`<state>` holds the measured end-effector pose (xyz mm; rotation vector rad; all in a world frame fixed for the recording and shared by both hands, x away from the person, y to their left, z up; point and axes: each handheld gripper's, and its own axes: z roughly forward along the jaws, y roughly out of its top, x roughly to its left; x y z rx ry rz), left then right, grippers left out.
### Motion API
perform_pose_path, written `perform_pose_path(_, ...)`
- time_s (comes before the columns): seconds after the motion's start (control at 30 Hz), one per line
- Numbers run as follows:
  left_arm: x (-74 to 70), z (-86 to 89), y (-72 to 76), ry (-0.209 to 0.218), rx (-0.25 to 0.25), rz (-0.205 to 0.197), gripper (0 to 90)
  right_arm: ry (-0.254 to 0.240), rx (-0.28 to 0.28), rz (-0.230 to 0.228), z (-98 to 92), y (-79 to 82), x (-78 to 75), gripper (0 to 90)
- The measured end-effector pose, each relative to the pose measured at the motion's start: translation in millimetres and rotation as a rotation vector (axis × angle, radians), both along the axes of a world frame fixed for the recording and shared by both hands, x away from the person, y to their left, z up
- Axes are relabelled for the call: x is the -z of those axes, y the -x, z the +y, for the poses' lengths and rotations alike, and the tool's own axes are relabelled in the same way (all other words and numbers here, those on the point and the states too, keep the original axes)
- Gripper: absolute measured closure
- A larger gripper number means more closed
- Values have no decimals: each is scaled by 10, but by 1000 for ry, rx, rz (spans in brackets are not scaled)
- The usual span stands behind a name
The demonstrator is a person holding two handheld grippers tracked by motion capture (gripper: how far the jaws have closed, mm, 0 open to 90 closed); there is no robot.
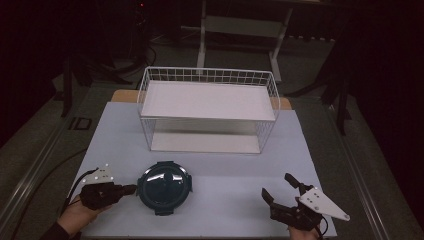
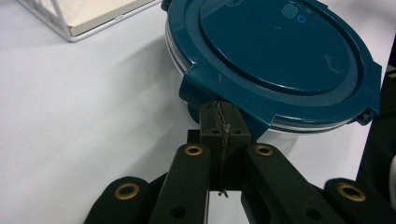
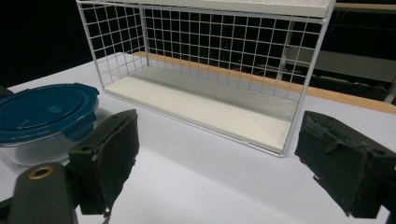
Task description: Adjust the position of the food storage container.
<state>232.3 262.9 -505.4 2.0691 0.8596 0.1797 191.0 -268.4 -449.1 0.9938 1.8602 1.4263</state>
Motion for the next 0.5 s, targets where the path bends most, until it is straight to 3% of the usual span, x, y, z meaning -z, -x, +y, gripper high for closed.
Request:
perform_pose_path(0.4,-24,-277,-46,-16,61,10,898,12,-13,10,44,-16,13,130)
perform_pose_path(0.5,-28,-367,-47,-28,69,-4,898,13,-13,8,46,-14,11,130)
